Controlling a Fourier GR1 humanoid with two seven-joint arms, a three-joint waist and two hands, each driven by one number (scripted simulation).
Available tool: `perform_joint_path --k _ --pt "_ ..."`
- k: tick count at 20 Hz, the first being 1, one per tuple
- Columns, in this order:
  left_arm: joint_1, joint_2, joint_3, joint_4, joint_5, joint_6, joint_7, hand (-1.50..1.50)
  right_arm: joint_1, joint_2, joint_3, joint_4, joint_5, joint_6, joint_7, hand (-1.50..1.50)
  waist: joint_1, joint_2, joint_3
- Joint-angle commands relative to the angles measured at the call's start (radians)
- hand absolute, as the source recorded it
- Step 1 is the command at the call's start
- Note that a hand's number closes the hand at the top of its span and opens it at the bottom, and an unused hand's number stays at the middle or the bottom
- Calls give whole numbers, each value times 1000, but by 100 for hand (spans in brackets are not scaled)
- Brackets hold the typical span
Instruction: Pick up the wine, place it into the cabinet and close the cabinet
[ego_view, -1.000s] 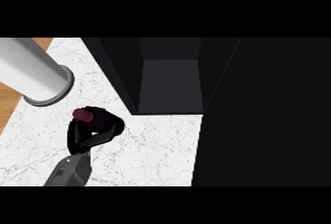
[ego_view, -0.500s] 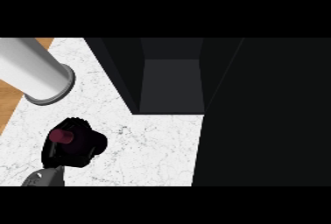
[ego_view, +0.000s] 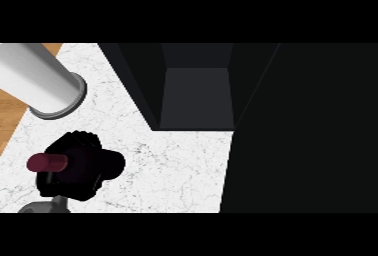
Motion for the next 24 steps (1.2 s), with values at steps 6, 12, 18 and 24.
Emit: perform_joint_path --k 6,12,18,24 --pt "24 -32 -66 -296 -20 82 229 150 118 -2 -34 -146 -88 24 2 -150 -8 1 0" --pt "-87 -101 -163 -436 -89 220 472 150 30 3 2 -78 -30 12 19 -150 -10 2 0" --pt "-124 -162 -202 -514 -111 254 554 150 49 1 -63 -101 -88 25 14 -150 -11 3 0" --pt "-264 -287 -288 -440 -204 376 640 150 -34 -14 -92 -77 -112 16 86 -150 -13 4 -1"
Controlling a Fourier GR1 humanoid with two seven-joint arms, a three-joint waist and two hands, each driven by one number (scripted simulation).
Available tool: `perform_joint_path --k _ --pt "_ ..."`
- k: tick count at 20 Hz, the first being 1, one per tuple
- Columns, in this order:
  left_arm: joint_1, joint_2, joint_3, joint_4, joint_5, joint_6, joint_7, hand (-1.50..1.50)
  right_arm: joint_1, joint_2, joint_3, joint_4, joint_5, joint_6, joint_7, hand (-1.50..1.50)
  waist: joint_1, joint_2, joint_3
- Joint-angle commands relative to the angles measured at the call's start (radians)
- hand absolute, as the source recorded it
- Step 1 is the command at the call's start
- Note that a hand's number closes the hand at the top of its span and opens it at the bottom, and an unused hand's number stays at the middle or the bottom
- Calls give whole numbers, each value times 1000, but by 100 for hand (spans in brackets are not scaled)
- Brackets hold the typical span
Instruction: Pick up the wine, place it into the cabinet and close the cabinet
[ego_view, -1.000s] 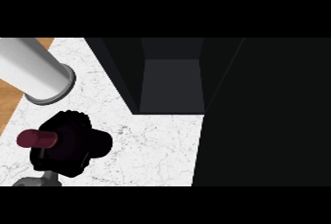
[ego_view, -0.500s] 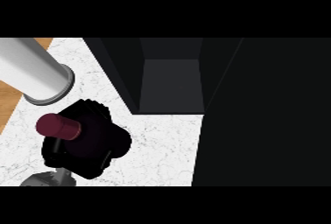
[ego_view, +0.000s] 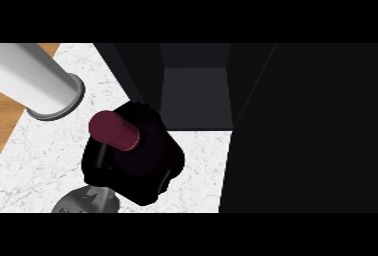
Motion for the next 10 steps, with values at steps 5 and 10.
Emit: perform_joint_path --k 5,10 --pt "-190 -67 -40 51 -55 167 117 150 39 3 -1 -117 -80 5 53 -150 -4 1 0" --pt "-292 -68 -90 136 -96 286 97 150 39 -15 -57 -108 -115 33 23 -150 -7 1 0"
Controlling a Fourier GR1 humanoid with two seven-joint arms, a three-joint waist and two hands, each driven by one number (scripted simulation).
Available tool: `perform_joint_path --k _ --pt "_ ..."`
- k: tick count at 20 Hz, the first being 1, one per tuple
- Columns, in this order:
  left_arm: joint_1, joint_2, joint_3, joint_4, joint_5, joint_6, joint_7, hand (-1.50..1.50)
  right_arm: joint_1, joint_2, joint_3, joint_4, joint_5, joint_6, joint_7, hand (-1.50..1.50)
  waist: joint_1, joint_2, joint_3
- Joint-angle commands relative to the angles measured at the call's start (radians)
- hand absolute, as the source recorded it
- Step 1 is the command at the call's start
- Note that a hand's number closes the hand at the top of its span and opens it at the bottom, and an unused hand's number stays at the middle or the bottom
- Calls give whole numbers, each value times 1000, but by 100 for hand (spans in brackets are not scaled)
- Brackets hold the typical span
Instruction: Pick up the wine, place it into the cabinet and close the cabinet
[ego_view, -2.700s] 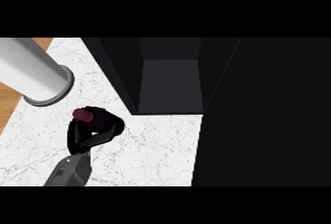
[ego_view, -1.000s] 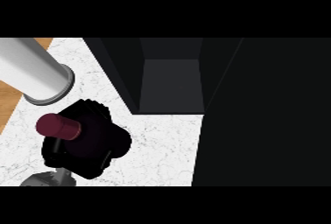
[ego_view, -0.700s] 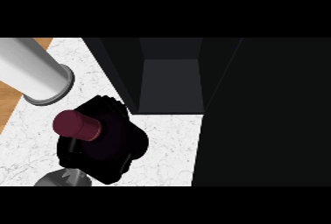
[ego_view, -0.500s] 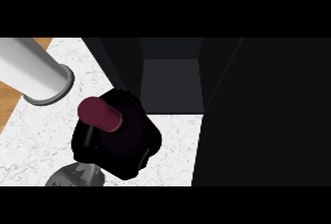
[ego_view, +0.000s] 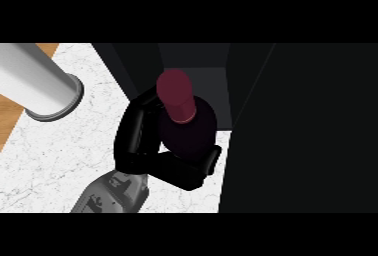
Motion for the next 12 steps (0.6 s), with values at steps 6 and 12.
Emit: perform_joint_path --k 6,12 --pt "-175 -6 -24 113 -25 153 14 150 18 34 53 -102 1 -18 41 -150 0 0 0" --pt "-157 -6 -55 200 -4 174 -66 150 2 28 38 -117 -26 -18 58 -150 2 0 -1"
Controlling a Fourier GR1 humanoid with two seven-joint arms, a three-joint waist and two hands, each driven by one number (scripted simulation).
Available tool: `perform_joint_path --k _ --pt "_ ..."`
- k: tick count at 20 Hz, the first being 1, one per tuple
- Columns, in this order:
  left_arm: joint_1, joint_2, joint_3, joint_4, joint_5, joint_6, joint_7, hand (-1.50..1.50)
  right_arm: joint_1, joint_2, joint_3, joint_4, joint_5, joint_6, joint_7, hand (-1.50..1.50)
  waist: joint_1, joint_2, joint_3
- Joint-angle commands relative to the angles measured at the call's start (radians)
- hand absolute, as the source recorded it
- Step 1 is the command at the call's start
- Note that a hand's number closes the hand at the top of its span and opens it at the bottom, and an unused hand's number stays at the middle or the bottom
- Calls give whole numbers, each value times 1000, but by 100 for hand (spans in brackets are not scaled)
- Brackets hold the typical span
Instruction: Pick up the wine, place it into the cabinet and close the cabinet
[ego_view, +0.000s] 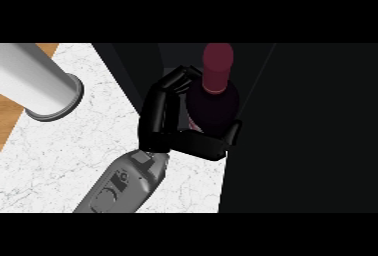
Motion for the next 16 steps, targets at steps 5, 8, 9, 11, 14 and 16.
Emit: perform_joint_path --k 5,8,9,11,14,16 --pt "8 -1 -42 112 99 69 -135 150 -10 -43 -88 -117 -103 14 79 -150 -3 1 0" --pt "-74 -1 -39 182 190 99 -173 150 37 -12 -26 -102 -82 25 39 -150 -10 2 0" --pt "41 -1 -67 140 179 82 -239 150 -2 -11 -45 -81 -85 13 40 -150 -3 1 0" --pt "23 -1 -48 121 172 91 -188 150 50 7 -5 -147 -48 2 61 -150 -2 -1 0" --pt "18 -1 -19 233 177 34 -294 150 103 8 -2 -132 -41 34 -7 -150 -5 1 0" --pt "46 -1 -47 220 151 38 -261 150 65 8 -17 -107 -51 31 1 -150 1 0 0"
